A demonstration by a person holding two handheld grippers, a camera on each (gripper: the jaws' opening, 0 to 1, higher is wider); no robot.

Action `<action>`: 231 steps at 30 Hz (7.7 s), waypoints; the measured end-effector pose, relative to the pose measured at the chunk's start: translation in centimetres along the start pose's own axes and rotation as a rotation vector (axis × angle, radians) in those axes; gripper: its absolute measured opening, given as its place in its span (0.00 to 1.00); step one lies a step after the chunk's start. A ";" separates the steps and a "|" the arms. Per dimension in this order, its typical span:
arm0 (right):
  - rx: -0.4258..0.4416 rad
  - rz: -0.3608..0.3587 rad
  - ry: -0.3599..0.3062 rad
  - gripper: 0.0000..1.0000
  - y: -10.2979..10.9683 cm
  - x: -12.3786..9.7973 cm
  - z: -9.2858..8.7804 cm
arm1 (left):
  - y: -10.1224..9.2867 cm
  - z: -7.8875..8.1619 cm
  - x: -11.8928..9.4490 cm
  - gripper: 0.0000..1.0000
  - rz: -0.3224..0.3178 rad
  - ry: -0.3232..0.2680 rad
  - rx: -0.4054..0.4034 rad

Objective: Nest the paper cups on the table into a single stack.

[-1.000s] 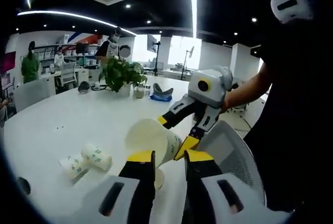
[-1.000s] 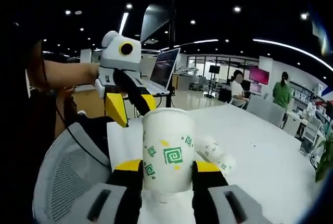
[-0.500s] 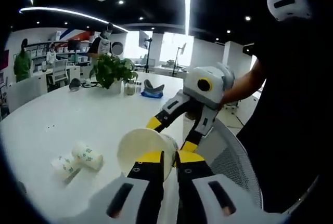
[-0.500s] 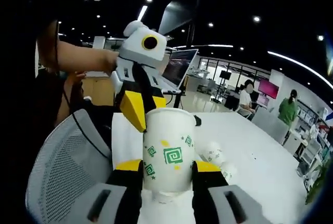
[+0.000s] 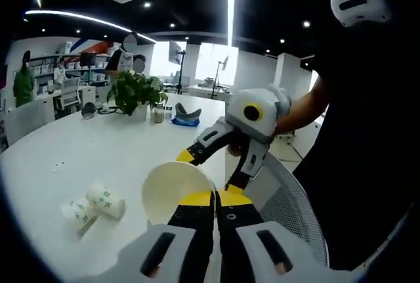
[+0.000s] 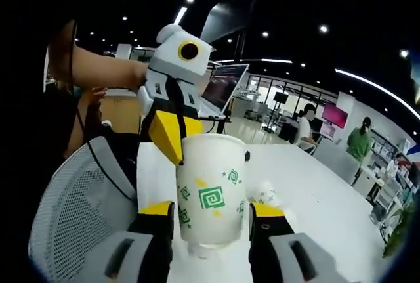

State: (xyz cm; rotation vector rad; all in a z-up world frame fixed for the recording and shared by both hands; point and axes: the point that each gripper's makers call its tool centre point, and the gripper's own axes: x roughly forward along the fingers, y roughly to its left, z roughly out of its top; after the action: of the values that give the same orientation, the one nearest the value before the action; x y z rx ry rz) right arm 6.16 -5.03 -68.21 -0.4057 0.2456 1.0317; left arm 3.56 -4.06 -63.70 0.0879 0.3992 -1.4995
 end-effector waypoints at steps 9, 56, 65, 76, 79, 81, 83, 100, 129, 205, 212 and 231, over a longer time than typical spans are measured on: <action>0.120 -0.047 0.003 0.55 -1.4 -1.0 -1.1 | 0.5 -0.1 -0.4 0.00 0.029 0.013 0.011; 0.315 -0.280 0.095 1.00 -3.5 -6.1 -9.1 | 3.3 -3.1 0.1 0.00 0.113 0.221 0.086; 0.307 -0.276 0.107 1.00 -3.2 -6.0 -9.3 | 3.5 -3.9 0.9 0.00 0.107 0.277 0.113; 0.302 -0.274 0.114 0.99 -3.1 -5.9 -9.5 | 3.5 -5.5 2.4 0.00 0.089 0.376 0.153; 0.302 -0.273 0.114 0.99 -3.1 -5.9 -9.5 | 3.7 -6.0 2.8 0.00 0.083 0.403 0.159; 0.302 -0.272 0.115 0.99 -3.1 -5.8 -9.5 | 3.8 -6.4 3.0 0.00 0.080 0.419 0.163; 0.302 -0.272 0.116 0.99 -3.1 -5.8 -9.5 | 3.9 -6.6 3.1 0.00 0.075 0.423 0.161; 0.299 -0.256 0.130 0.97 -2.9 -5.6 -10.0 | 4.0 -7.7 5.2 0.01 0.001 0.370 0.023; 0.281 -0.245 0.185 0.92 -2.4 -5.4 -10.8 | 3.3 -10.6 6.9 0.05 -0.076 0.381 -0.107; 0.429 -0.288 0.204 0.67 -14.3 7.3 -11.5 | 4.5 -5.7 -7.4 0.84 0.625 0.007 -0.085; 0.499 -0.298 0.236 0.64 -15.4 9.8 -12.4 | 4.2 -6.0 -8.5 0.91 0.671 0.001 -0.108; 0.638 -0.316 0.286 0.54 -16.0 13.9 -13.8 | 3.8 -6.2 -8.7 0.99 0.683 -0.008 -0.139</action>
State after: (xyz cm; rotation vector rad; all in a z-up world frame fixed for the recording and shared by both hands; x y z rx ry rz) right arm 26.88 -7.43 -82.62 -0.0040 0.7198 0.5383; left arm 5.85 6.34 -67.46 0.0959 0.4119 -0.7975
